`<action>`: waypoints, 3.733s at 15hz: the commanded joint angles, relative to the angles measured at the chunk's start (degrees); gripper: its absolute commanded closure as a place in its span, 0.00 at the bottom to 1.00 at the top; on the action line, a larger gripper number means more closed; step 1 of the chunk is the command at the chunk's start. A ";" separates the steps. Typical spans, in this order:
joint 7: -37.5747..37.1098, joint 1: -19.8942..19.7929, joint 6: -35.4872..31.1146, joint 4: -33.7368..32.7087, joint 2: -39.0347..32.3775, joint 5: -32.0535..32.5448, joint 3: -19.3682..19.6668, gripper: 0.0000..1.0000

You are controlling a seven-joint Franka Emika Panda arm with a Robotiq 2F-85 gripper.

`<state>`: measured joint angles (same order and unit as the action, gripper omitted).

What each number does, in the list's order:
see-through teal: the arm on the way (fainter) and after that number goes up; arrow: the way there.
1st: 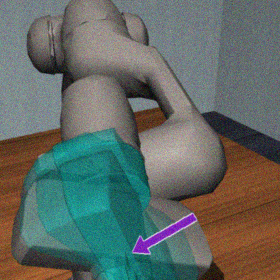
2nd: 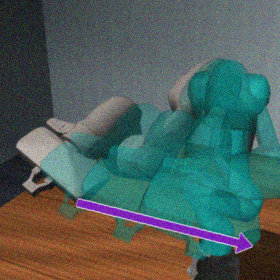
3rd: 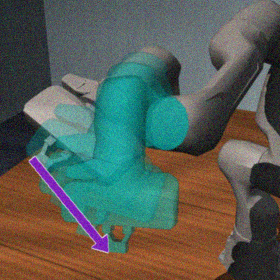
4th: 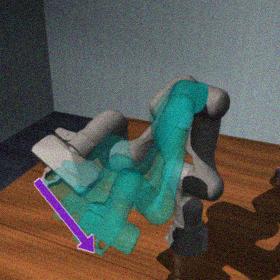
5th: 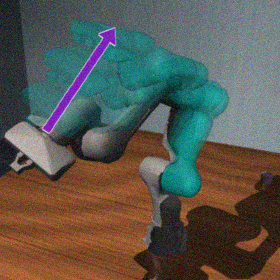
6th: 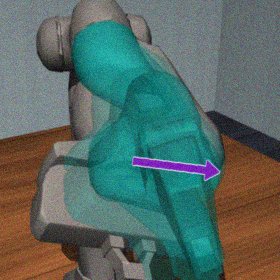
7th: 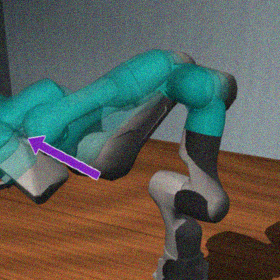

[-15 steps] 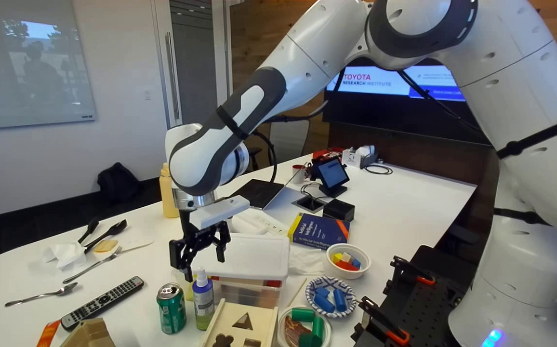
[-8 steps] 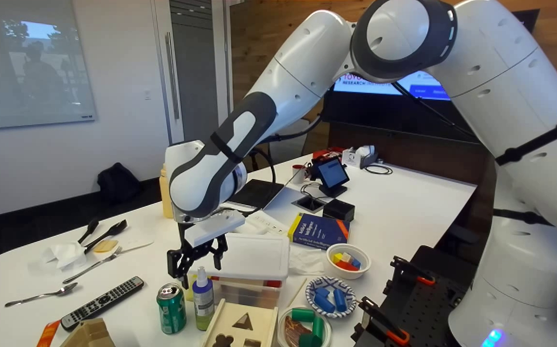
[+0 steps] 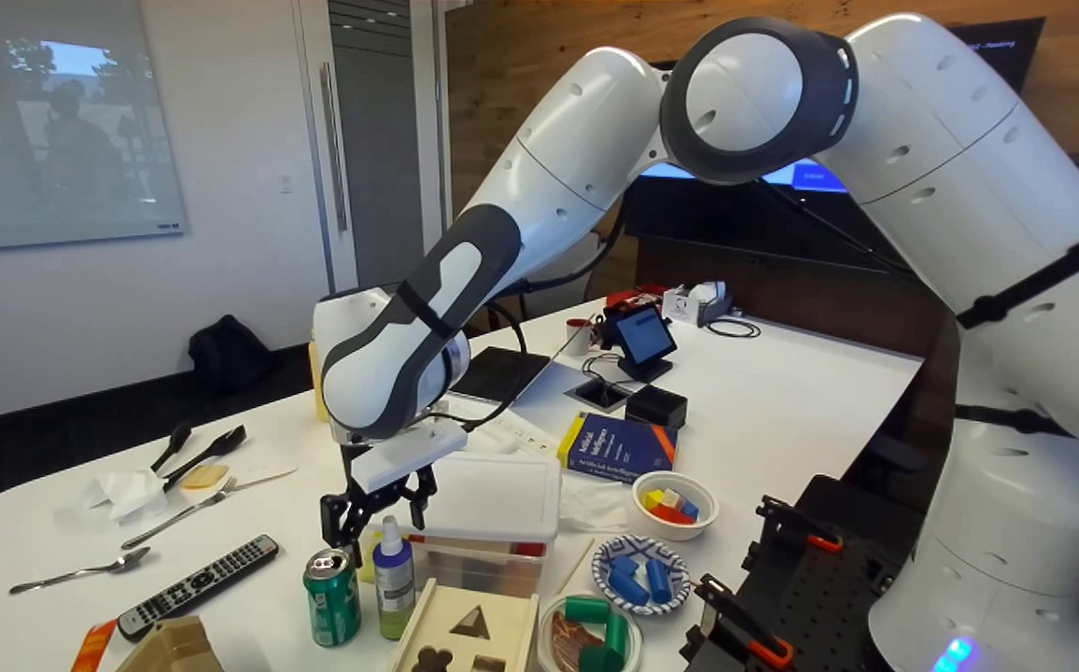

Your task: Move the blue bottle closer to the white bowl

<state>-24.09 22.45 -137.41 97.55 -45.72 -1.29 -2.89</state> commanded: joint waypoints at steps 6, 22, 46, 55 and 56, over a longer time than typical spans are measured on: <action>-3.72 2.79 0.69 -2.29 -1.92 2.07 2.12 0.58; 2.10 -5.85 6.90 2.63 12.02 -6.86 -4.54 0.69; -13.58 -32.02 -1.31 32.98 40.15 -5.57 16.35 0.69; -12.26 -37.73 -10.71 37.65 32.64 -6.04 21.88 0.69; -11.38 -38.37 -12.21 38.35 31.20 -6.50 22.24 0.69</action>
<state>-37.83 -14.68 -145.43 133.57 -12.61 -5.83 18.57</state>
